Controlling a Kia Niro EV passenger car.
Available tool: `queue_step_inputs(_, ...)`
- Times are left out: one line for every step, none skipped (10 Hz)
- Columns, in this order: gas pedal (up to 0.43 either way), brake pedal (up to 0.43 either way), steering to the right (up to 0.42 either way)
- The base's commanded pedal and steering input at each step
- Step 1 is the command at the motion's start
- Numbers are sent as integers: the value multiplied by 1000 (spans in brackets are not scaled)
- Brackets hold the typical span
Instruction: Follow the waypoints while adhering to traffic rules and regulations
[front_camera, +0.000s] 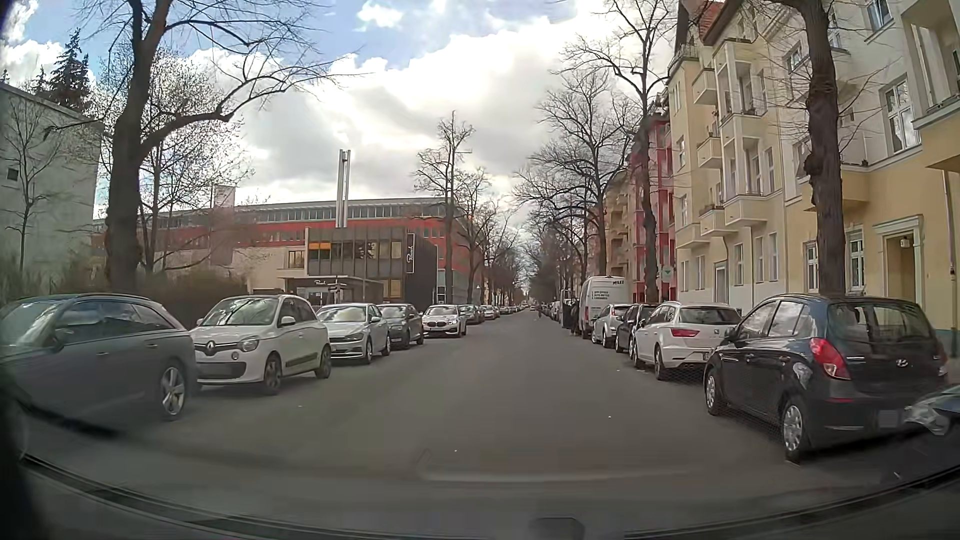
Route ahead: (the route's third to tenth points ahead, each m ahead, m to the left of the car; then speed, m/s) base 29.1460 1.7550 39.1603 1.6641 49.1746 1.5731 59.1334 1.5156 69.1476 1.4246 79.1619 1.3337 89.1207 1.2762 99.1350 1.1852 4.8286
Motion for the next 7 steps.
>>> queue_step_inputs(0,30,34)
queue_step_inputs(0,30,28)
queue_step_inputs(0,30,23)
queue_step_inputs(0,30,19)
queue_step_inputs(8,30,18)
queue_step_inputs(20,30,18)
queue_step_inputs(28,30,17)
